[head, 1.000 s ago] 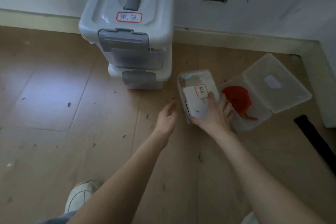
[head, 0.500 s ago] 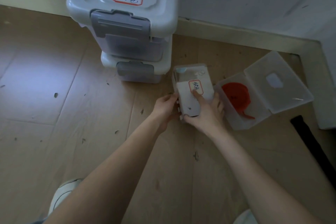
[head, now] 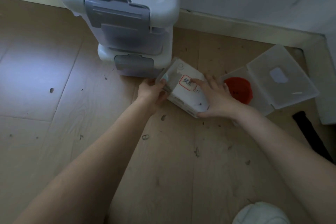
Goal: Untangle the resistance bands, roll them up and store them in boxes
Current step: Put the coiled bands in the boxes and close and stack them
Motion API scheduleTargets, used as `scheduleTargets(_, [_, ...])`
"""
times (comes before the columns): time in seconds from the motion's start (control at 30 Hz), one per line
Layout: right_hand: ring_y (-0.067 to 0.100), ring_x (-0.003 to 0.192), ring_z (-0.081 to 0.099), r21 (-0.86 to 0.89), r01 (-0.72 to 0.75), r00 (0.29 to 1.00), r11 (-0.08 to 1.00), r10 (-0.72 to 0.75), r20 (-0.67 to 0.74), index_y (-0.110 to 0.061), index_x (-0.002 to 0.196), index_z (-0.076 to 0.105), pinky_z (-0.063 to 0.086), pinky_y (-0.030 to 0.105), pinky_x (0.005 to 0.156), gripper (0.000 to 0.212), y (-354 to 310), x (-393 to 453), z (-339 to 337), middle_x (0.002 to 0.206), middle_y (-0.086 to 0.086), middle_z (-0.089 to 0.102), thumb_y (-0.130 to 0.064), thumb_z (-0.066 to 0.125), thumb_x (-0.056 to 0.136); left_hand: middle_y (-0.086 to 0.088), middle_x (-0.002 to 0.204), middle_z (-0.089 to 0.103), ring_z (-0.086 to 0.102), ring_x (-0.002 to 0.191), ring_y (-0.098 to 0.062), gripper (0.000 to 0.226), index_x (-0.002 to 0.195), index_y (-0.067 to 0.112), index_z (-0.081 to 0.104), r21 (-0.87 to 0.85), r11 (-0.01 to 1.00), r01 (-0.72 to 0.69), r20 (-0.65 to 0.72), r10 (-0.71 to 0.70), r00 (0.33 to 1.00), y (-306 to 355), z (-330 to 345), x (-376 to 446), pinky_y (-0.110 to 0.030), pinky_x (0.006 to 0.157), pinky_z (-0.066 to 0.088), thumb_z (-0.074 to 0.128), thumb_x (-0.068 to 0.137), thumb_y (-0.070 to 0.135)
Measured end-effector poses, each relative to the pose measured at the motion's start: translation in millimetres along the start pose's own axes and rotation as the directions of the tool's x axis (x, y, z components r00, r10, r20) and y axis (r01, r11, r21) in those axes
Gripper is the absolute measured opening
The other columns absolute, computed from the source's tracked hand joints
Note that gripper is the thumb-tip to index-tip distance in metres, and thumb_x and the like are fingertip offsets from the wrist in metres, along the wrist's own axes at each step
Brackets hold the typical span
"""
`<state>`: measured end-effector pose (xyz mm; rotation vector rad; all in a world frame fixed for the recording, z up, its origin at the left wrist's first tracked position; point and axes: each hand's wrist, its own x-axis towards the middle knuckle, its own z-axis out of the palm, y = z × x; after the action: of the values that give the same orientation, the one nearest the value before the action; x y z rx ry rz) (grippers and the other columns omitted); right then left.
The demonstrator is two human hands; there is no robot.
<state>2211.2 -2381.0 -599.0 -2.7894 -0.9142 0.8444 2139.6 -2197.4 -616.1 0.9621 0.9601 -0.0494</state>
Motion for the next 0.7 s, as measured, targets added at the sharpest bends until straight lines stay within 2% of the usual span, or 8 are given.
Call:
scheduleTargets(0.1, [0.041,0.14,-0.016,-0.076,-0.053,0.998,0.996,0.049,-0.048,-0.042,0.144,-0.013,-0.005,0.059,0.111,0.119,-8.6,-3.8,19.9,0.154,0.01,-0.018,-0.046,0.077,0.067,-0.008,0.093,0.056,0.058,0.075,-0.018,0.024,0.113,0.008,0.049,0.032,0.999,0.016,-0.003,-0.016,1.0,1.3,-1.0,-1.5,-0.027,0.063,0.055,0.058,0.091,0.01])
scheduleTargets(0.23, [0.047,0.137,-0.016,-0.131,-0.062,0.989,0.989,0.044,-0.141,-0.046,0.14,-0.021,-0.008,0.065,0.107,0.107,-18.4,-5.3,34.9,0.15,0.013,-0.023,-0.038,0.066,0.079,-0.006,0.087,0.056,0.059,0.073,-0.016,0.019,0.11,0.006,0.05,0.039,0.999,-0.025,-0.017,0.025,1.0,-5.7,-2.8,-2.4,-0.024,0.058,0.055,0.055,0.092,0.007])
scheduleTargets(0.33, [0.053,0.134,-0.021,-0.23,-0.089,0.981,0.969,0.045,-0.189,-0.039,0.139,-0.028,-0.012,0.066,0.104,0.101,-27.2,-10.3,49.1,0.147,0.02,-0.029,-0.039,0.057,0.085,-0.005,0.086,0.056,0.06,0.072,-0.015,0.015,0.105,0.009,0.047,0.028,0.997,-0.073,-0.017,0.074,0.997,-11.1,-2.9,-4.5,-0.018,0.053,0.055,0.054,0.092,0.007])
scheduleTargets(0.43, [0.056,0.132,-0.023,-0.27,-0.134,0.963,0.954,0.062,-0.261,-0.029,0.142,-0.028,-0.009,0.067,0.105,0.091,-34.7,-11.6,58.8,0.147,0.028,-0.029,-0.038,0.047,0.092,-0.003,0.092,0.056,0.063,0.08,-0.018,0.029,0.109,0.016,0.04,0.019,0.999,-0.05,0.03,0.05,0.998,-14.9,-0.7,-5.5,-0.022,0.056,0.057,0.058,0.089,0.005])
scheduleTargets(0.5, [0.057,0.132,-0.022,-0.266,-0.139,0.967,0.954,0.073,-0.243,-0.028,0.142,-0.028,-0.007,0.068,0.106,0.088,-34.3,-9.1,57.7,0.147,0.029,-0.029,-0.038,0.045,0.094,-0.003,0.101,0.055,0.063,0.091,-0.022,0.043,0.113,0.021,0.035,0.049,0.998,-0.05,0.051,0.047,0.998,-22.6,2.5,-6.6,-0.025,0.061,0.058,0.063,0.085,0.003])
scheduleTargets(0.57, [0.057,0.132,-0.021,-0.284,-0.129,0.975,0.95,0.068,-0.213,-0.029,0.142,-0.028,-0.005,0.068,0.106,0.09,-32.6,-8.1,54.1,0.146,0.028,-0.03,-0.039,0.047,0.093,-0.006,0.109,0.056,0.063,0.094,-0.023,0.049,0.118,0.022,0.035,0.096,0.993,-0.065,0.018,0.064,0.998,-26.7,6.3,-7.8,-0.028,0.062,0.058,0.067,0.083,0.008])
scheduleTargets(0.63, [0.055,0.134,-0.02,-0.268,-0.114,0.982,0.957,0.067,-0.178,-0.033,0.142,-0.027,-0.005,0.066,0.107,0.097,-31.2,-8.1,50.9,0.147,0.024,-0.03,-0.048,0.052,0.088,-0.005,0.114,0.057,0.059,0.101,-0.025,0.056,0.125,0.023,0.036,0.181,0.981,-0.073,-0.031,0.08,0.996,-26.6,5.7,-6.4,-0.035,0.067,0.055,0.069,0.082,0.015])
scheduleTargets(0.7, [0.049,0.138,-0.011,-0.149,-0.122,0.982,0.981,0.097,-0.163,-0.038,0.145,-0.016,-0.002,0.062,0.11,0.092,-28.9,-7.4,38.2,0.153,0.019,-0.019,-0.06,0.05,0.084,-0.004,0.116,0.057,0.057,0.108,-0.026,0.061,0.131,0.023,0.035,0.199,0.976,-0.083,-0.03,0.091,0.995,-27.5,1.3,-5.3,-0.041,0.079,0.053,0.07,0.082,0.017])
